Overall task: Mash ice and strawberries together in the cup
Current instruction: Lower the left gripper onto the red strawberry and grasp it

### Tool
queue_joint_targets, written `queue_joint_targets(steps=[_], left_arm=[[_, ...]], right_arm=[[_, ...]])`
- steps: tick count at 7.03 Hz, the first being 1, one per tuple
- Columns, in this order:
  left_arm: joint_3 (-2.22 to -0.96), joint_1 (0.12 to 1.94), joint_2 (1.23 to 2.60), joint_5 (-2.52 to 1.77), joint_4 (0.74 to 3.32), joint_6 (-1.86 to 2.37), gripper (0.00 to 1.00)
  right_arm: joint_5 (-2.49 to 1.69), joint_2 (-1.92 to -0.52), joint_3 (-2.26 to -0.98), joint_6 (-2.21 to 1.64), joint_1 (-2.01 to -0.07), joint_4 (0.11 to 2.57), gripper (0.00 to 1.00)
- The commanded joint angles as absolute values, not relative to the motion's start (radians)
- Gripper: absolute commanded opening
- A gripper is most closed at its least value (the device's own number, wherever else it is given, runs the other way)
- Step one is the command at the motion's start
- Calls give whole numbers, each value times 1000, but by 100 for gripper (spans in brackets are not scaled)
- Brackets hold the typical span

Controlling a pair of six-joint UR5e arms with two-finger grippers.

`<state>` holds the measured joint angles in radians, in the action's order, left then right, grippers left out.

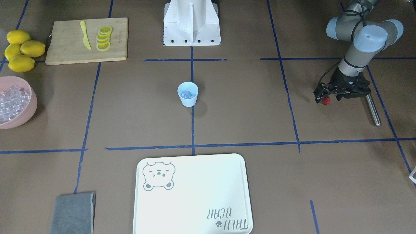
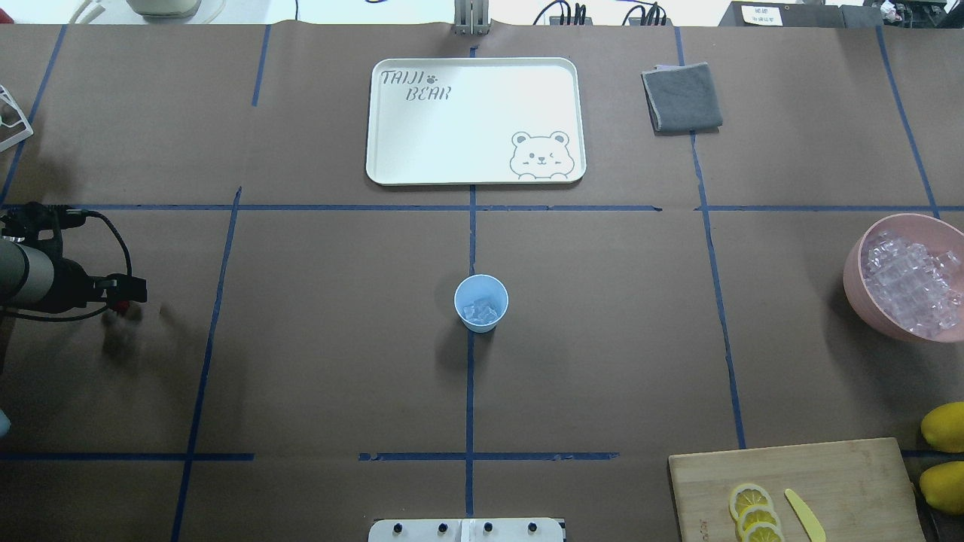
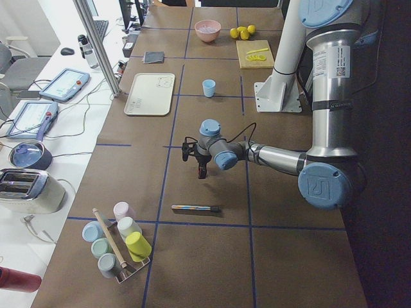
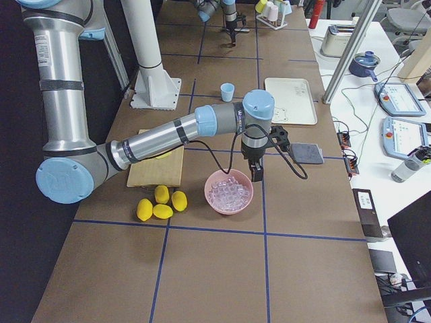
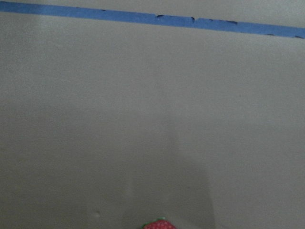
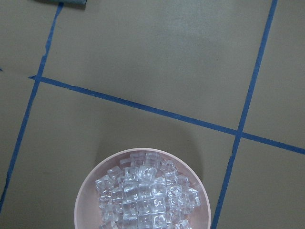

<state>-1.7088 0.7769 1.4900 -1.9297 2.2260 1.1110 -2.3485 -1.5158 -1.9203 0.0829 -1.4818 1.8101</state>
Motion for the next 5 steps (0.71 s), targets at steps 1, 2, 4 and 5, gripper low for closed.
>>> queue_joint_targets(steps=[1, 2, 4, 5], left_arm=[[-1706, 776, 1489, -1930, 2226, 1112, 91], [-1706, 776, 1491, -1930, 2226, 1114, 88], [-1706, 776, 1494, -1930, 2226, 1114, 80], [-1704, 776, 1496, -1928, 2224, 1114, 74]], right_arm=[[-2349, -1516, -1921, 81, -1482, 1810, 99], [-2349, -1516, -1924, 81, -1482, 1810, 99], [-2349, -1514, -1925, 81, -1482, 1810, 99], [-2350, -1514, -1925, 81, -1482, 1810, 99]])
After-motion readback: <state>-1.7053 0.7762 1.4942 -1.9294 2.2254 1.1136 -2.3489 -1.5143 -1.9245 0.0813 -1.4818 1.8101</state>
